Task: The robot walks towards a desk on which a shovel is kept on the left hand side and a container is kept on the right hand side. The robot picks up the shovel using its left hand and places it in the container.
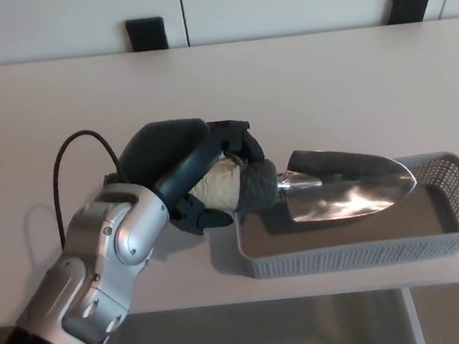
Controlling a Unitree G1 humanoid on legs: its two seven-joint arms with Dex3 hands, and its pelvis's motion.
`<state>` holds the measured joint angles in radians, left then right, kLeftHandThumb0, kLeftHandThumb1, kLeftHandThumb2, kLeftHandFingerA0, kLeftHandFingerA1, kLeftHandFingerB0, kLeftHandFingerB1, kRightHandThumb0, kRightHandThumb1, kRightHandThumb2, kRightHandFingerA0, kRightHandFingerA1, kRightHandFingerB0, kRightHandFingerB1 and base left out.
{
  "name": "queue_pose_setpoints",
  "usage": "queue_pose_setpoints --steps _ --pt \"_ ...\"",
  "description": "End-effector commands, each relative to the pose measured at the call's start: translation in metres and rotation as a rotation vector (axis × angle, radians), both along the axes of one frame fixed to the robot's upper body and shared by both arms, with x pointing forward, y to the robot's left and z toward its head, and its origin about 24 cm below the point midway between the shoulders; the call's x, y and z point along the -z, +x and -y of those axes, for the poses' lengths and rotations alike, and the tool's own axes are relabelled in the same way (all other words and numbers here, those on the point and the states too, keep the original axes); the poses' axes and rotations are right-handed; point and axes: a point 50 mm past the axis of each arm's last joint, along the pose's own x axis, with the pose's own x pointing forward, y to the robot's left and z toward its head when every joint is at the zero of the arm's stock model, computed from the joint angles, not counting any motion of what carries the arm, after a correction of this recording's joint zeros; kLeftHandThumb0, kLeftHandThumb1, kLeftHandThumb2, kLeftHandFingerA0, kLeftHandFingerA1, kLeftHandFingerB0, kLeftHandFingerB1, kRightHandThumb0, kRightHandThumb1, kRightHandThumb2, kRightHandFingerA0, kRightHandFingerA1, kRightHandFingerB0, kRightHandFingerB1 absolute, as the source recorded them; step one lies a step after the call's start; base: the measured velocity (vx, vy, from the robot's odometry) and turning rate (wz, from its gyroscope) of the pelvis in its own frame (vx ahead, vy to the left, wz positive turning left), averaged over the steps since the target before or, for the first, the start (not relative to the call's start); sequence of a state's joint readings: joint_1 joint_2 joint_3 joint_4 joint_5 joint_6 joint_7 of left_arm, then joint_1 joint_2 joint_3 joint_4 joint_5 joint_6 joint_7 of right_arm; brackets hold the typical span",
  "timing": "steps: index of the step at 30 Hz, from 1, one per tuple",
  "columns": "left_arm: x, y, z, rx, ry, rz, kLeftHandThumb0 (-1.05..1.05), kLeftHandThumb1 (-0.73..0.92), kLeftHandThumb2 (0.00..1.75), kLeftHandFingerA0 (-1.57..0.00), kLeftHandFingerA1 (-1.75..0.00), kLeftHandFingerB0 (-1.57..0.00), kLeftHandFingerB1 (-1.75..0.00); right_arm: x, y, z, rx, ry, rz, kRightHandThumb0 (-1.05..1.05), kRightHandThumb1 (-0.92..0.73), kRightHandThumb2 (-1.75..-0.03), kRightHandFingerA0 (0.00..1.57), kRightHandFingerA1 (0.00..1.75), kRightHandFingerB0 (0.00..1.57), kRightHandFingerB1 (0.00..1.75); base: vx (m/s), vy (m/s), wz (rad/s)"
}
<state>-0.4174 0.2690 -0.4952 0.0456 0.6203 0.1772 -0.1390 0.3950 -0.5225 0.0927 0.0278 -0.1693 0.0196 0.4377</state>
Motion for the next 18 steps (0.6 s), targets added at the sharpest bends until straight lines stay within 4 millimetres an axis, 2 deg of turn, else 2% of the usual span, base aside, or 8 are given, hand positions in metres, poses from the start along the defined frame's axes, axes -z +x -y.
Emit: queue_pose_setpoints --steps 1,4,6,11,13,15,16,18 --pt "0.006 -0.005 0.009 0.053 0.018 0.025 -0.23 0.76 0.64 -0.77 -1.60 -0.77 -0.93 -0.002 -0.001 0.005 0.000 -0.020 -0.013 -0.32 -0.64 -0.58 0.65 0.51 0.54 0.44 0.00 0.000 0.00" --pt "0.008 -0.006 0.015 0.063 0.027 0.019 -0.22 0.76 0.63 -0.77 -1.62 -0.76 -0.96 -0.003 -0.001 0.005 -0.006 -0.023 -0.015 -0.33 -0.64 -0.59 0.65 0.51 0.54 0.43 0.00 0.000 0.00" --pt "0.009 -0.006 0.020 0.070 0.030 0.019 -0.24 0.73 0.61 -0.85 -1.53 -0.83 -0.58 -0.002 -0.001 0.006 -0.006 -0.025 -0.018 -0.33 -0.64 -0.59 0.65 0.50 0.54 0.43 0.00 0.000 0.00" --pt "0.009 -0.008 0.033 0.109 0.007 0.031 -0.27 0.73 0.61 -0.87 -1.49 -0.84 -0.80 -0.002 0.001 0.006 -0.001 -0.014 -0.012 -0.33 -0.64 -0.58 0.64 0.51 0.55 0.44 0.00 0.000 0.00" --pt "0.008 -0.008 0.040 0.129 0.043 -0.029 -0.46 0.69 0.61 -0.88 -0.88 -0.52 -0.38 -0.003 0.001 0.006 -0.002 -0.014 -0.013 -0.33 -0.64 -0.58 0.65 0.51 0.54 0.44 0.00 0.000 0.00" --pt "0.007 -0.008 0.045 0.209 0.144 -0.166 -0.83 0.57 0.90 -0.08 -0.26 -0.06 -0.14 -0.004 0.002 0.005 -0.003 -0.013 -0.010 -0.33 -0.64 -0.58 0.65 0.51 0.55 0.44 0.00 0.000 0.04" --pt "0.007 -0.008 0.046 0.222 0.185 -0.186 -0.85 0.70 0.61 0.00 0.00 0.00 -0.09 -0.004 0.002 0.005 -0.004 -0.011 -0.009 -0.33 -0.64 -0.58 0.65 0.52 0.55 0.44 0.00 0.000 0.00" --pt "0.008 -0.011 0.051 0.232 0.220 -0.192 -0.88 0.68 0.65 0.00 0.00 0.00 -0.01 -0.005 0.003 0.004 -0.011 -0.007 -0.003 -0.33 -0.64 -0.58 0.65 0.52 0.55 0.44 0.00 0.000 0.00"
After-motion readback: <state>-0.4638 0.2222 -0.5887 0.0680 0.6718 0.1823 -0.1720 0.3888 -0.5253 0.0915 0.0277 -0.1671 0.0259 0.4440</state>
